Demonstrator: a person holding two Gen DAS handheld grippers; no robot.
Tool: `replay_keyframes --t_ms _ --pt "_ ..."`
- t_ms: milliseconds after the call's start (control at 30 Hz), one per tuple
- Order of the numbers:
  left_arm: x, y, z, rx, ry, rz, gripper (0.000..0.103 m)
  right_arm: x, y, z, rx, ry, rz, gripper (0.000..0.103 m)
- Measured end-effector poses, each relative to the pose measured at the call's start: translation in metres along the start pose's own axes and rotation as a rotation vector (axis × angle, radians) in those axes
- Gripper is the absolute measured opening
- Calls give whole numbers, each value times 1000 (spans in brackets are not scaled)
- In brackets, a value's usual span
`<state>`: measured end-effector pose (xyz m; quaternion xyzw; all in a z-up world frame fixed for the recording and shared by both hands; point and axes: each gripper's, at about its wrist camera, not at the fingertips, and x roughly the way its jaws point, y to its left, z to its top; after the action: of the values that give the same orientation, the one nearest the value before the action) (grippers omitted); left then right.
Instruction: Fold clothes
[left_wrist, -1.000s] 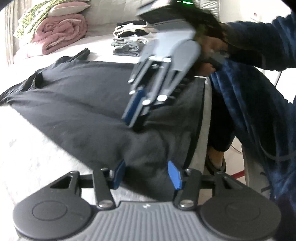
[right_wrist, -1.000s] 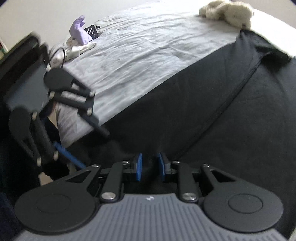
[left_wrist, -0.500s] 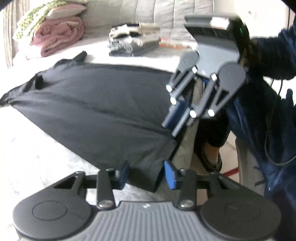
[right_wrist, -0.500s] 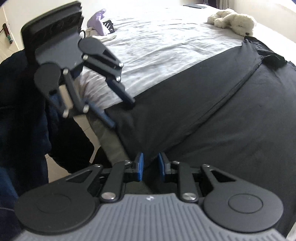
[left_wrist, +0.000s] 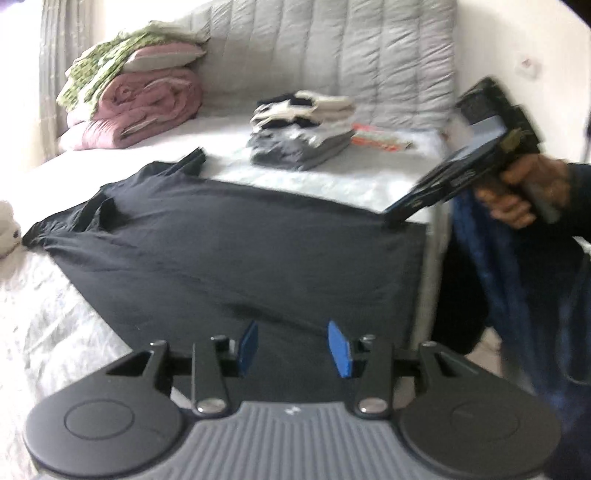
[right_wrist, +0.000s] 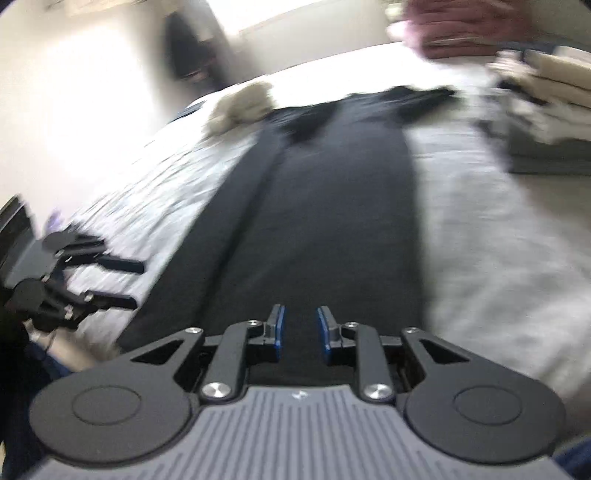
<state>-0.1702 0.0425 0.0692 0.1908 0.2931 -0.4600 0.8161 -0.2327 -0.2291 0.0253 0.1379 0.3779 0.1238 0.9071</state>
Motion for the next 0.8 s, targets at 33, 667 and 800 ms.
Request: replay_keyframes --t_ms 33,667,800 --pt "7 1 4 -9 18 24 44 -1 -5 -1 10 -5 -33 25" --pt "53 -11 14 114 185 -86 40 -28 -81 -58 517 -80 16 34" --pt "48 -14 18 147 158 -106 42 -31 -80 -61 520 -111 30 31"
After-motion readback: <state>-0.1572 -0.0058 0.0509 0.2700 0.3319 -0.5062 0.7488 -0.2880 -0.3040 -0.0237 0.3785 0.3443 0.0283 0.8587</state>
